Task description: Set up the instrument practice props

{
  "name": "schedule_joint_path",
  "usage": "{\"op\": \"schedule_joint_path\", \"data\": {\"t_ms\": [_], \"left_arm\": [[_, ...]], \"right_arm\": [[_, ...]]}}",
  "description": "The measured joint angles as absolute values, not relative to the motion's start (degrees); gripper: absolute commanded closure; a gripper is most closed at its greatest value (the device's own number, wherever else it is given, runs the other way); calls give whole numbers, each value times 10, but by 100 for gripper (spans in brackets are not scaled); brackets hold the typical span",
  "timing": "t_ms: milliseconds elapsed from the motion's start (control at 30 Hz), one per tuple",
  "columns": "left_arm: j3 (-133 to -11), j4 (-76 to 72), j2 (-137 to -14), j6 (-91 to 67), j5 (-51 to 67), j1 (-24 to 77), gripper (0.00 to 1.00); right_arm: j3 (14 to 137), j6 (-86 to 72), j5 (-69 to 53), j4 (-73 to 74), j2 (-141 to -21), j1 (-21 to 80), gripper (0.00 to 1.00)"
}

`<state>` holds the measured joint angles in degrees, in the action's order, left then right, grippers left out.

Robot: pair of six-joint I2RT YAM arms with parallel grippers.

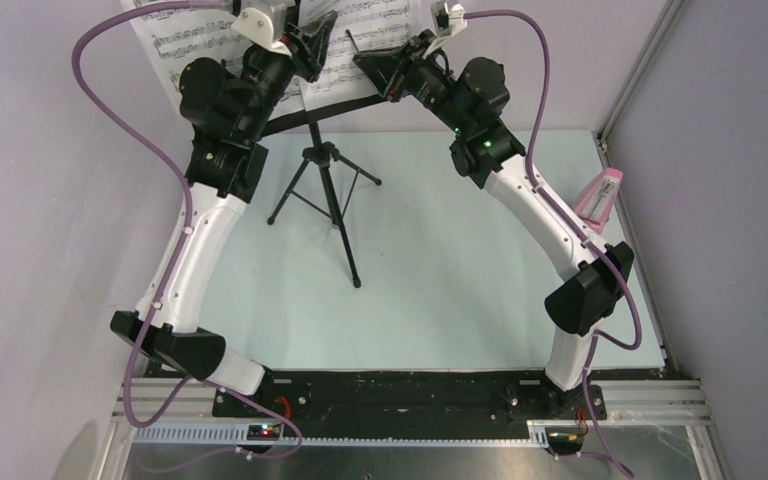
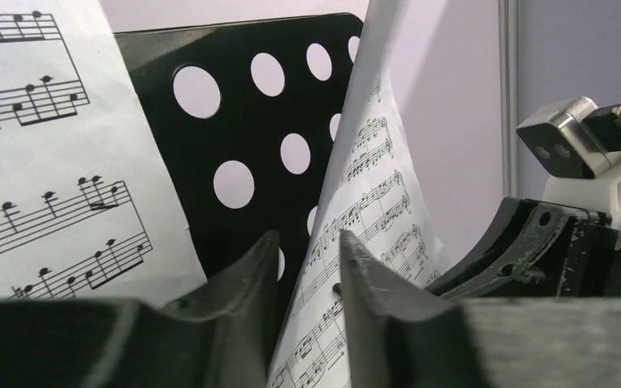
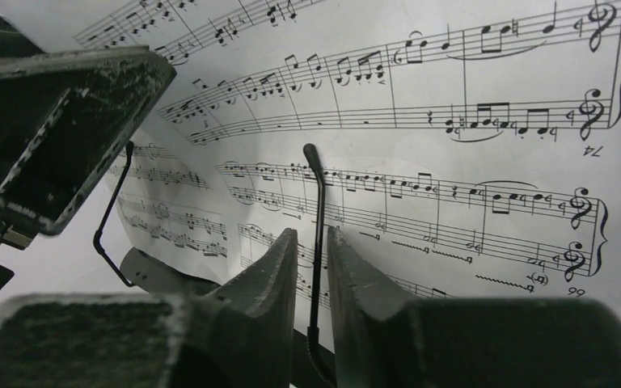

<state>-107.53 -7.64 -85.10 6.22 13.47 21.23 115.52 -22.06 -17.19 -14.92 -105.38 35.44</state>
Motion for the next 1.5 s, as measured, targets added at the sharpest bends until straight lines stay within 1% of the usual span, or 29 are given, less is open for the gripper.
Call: {"op": "schedule_joint_path", "data": {"t_ms": [33, 233, 533, 633, 667, 733, 800, 1067, 1200, 1267, 1300, 1367, 1500], "left_arm": [[-1075, -76, -851, 62, 134, 212, 44], [-1075, -76, -847, 61, 129, 212, 37], [-1071, -76, -812, 55, 114, 213, 28], [-1063, -76, -791, 47, 110, 213, 25], [-1059, -77, -783, 43, 109, 213, 24], [-1049, -77, -768, 37, 107, 213, 22], [-1035, -78, -749, 29, 104, 213, 20], [-959, -77, -668, -3, 97, 213, 13], [-931, -68, -637, -19, 161, 213, 12], [-921, -67, -632, -29, 204, 213, 11], [-915, -67, -632, -35, 231, 215, 10], [-904, -67, -638, -48, 279, 227, 2], [-886, -66, -666, -61, 318, 265, 0]], "right_arm": [[1156, -220, -172, -151, -1054, 355, 69], [1159, -222, -172, -153, -1054, 358, 61], [1176, -224, -166, -135, -1054, 363, 56], [1179, -224, -158, -114, -1047, 366, 49], [1179, -224, -154, -104, -1043, 367, 44], [1179, -223, -139, -83, -1030, 370, 38], [1178, -223, -121, -65, -1014, 371, 35], [1146, -201, -22, 31, -898, 365, 33], [1084, -203, 30, 103, -812, 326, 30], [1037, -213, 48, 135, -769, 293, 24], [1007, -221, 58, 156, -745, 273, 19], [946, -236, 81, 194, -702, 231, 12], [836, -272, 123, 265, -632, 132, 2]]}}
